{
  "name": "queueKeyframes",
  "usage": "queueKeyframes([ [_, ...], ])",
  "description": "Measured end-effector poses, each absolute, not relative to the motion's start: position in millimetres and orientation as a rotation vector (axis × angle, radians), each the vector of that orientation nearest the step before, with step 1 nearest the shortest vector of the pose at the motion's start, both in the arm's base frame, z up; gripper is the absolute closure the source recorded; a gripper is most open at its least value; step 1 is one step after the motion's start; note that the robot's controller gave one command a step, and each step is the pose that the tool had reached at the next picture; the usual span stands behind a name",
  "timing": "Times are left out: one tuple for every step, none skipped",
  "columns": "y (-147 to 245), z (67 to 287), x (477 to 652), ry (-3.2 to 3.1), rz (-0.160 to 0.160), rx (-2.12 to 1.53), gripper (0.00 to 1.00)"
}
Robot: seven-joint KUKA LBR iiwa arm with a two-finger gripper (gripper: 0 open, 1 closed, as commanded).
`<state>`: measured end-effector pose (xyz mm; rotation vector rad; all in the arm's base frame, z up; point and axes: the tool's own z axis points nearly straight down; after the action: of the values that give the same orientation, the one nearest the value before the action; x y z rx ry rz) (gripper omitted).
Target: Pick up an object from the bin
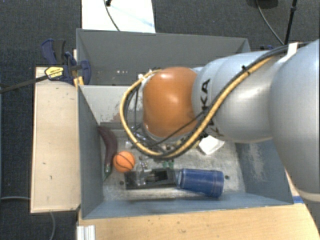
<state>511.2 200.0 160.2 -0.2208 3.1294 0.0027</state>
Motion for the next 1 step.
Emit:
queueKeyframes([
  [159.1, 138.7, 476.1, 3.126, 0.000, -0.322, 0.00],
])
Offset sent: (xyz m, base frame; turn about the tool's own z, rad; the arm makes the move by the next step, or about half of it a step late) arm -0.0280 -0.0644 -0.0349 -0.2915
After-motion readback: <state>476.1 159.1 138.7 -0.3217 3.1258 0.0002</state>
